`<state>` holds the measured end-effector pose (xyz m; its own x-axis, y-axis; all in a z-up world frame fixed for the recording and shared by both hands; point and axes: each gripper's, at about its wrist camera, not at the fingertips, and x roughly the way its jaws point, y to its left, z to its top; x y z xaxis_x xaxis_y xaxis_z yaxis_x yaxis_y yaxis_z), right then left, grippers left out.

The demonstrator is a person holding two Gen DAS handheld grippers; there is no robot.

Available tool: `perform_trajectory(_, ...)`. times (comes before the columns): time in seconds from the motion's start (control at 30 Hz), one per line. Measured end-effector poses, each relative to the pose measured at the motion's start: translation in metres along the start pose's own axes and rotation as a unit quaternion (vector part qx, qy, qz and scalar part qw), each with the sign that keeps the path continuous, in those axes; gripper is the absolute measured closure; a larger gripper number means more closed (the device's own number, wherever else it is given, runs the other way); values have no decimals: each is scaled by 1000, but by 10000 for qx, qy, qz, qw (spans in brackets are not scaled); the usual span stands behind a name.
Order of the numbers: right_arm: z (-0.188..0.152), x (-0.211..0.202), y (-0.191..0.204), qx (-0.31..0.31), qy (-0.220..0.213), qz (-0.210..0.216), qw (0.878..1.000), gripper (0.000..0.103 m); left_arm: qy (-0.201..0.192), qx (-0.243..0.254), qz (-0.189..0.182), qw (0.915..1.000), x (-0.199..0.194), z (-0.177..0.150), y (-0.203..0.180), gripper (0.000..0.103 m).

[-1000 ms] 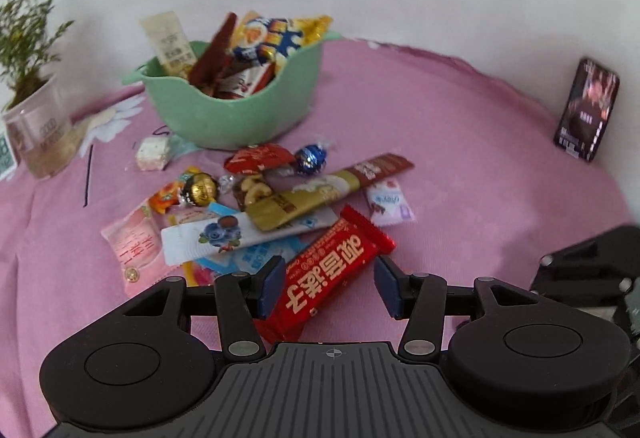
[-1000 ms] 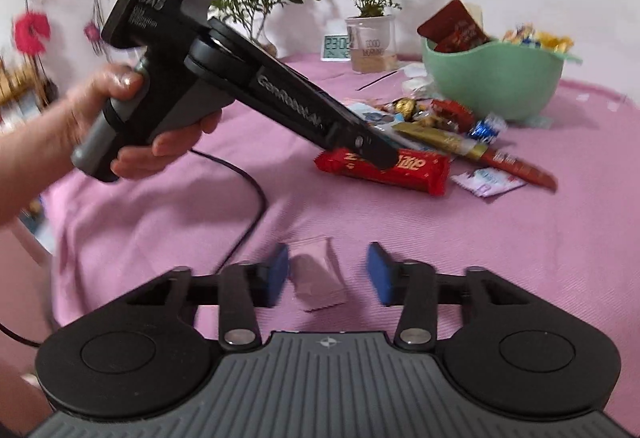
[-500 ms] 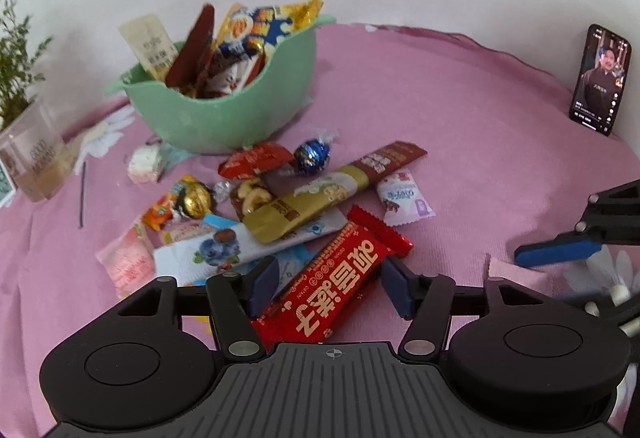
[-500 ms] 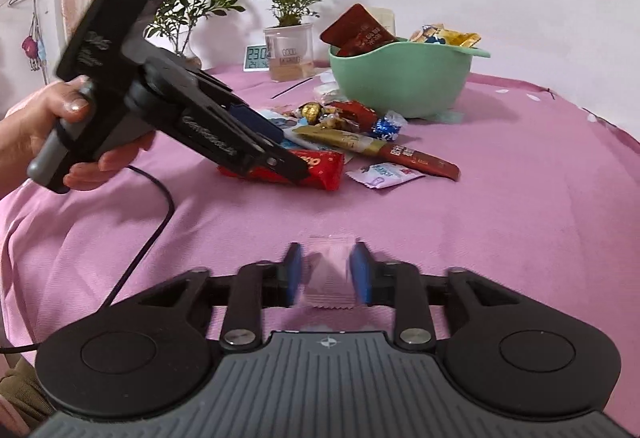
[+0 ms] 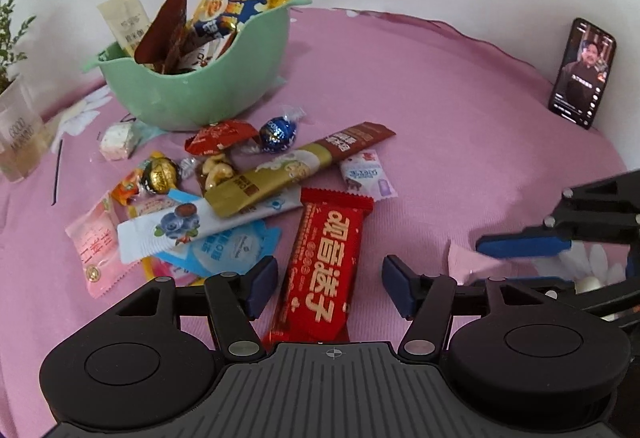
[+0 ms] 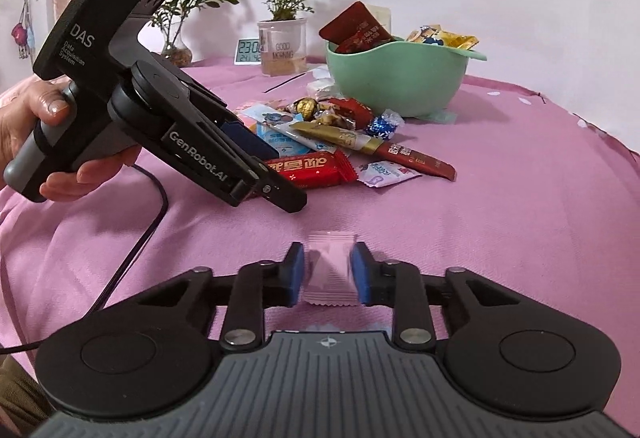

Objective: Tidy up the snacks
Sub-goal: 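Grasp clear candy packet with right gripper while left gripper grasps red chocolate bar, then carry both snacks over the green bowl and open both grippers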

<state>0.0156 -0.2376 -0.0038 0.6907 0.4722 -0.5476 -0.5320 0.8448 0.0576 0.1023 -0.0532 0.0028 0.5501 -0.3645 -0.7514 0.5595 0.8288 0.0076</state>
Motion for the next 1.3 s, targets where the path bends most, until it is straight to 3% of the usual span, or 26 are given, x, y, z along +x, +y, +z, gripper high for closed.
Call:
perform_trajectory(0.43,-2,-4,-10,319,-81,-337,9989,77,-189,-131,376,9990,3,4,-8,1)
perform_trajectory(0.77,8,-8,-24,541,-344,-534,9965,77,-682,-378,456,9959,-37,5,-1,5)
perform_trajectory(1.3,48,-2,-25,403,-889,-531,9938,77,-1440,-731,681,9845,-88,24,28,5)
